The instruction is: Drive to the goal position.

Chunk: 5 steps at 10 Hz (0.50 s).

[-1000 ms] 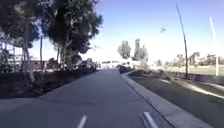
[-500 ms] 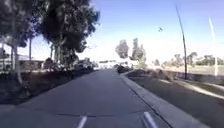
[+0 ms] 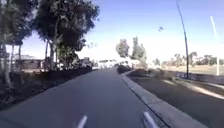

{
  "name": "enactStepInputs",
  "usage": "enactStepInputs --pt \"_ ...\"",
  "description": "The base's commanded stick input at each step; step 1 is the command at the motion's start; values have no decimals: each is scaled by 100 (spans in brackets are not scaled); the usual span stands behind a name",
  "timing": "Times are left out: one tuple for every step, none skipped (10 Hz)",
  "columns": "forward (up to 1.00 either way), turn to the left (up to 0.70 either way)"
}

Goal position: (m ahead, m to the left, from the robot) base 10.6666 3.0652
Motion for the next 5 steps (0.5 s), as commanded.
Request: enactStepInputs --pt "98 0" --pt "98 0" --pt "98 0" --pt "98 0" --pt "98 0"
